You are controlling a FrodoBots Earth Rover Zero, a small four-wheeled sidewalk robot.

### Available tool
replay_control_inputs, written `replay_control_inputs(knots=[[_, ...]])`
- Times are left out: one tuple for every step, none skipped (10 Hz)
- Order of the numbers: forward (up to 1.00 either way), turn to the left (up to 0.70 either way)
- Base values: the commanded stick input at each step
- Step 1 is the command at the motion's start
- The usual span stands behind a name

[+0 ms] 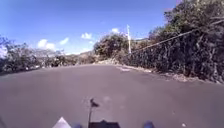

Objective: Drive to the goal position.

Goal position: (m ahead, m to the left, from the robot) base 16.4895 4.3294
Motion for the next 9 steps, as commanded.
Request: replay_control_inputs(knots=[[0.50, -0.50], [0.50, -0.35], [0.50, -0.17], [0.50, 0.00], [0.50, 0.00], [0.50, 0.00], [0.50, 0.00], [0.50, 0.00], [0.50, 0.00]])
